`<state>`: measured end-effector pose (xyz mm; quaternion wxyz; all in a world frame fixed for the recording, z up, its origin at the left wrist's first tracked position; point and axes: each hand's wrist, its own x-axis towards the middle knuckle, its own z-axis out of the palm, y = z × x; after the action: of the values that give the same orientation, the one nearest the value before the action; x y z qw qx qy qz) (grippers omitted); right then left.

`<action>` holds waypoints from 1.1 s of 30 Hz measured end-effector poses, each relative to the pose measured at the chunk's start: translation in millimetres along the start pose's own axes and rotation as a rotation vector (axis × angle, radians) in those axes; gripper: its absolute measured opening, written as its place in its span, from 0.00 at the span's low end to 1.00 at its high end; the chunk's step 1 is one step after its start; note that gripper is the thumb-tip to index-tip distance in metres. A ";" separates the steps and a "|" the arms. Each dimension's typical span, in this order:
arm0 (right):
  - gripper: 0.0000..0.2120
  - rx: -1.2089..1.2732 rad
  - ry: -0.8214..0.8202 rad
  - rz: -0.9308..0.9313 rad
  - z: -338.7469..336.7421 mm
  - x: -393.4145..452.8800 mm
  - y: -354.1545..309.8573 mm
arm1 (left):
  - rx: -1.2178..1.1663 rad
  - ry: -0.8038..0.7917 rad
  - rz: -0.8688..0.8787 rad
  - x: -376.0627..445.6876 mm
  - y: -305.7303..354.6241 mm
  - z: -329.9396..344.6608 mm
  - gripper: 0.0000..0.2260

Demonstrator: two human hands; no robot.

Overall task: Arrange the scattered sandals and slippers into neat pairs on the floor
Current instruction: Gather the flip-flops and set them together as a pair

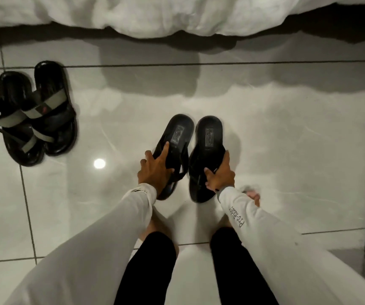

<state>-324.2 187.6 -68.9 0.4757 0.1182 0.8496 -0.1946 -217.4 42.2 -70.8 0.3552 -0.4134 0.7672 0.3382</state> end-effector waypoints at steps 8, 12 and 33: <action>0.39 -0.020 0.051 -0.036 -40.7 32.1 -14.2 | -0.078 -0.002 -0.056 22.9 54.7 -7.4 0.36; 0.40 -0.090 0.046 -0.058 -78.0 57.0 -23.2 | -0.194 0.008 -0.087 41.6 95.5 -14.7 0.38; 0.40 -0.063 0.053 -0.112 -170.3 123.0 -42.3 | -0.138 0.030 -0.069 67.3 196.5 -15.2 0.38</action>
<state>-534.2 227.1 -84.4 0.4450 0.0606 0.8728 -0.1910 -420.5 87.8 -74.1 0.3258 -0.4680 0.7325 0.3718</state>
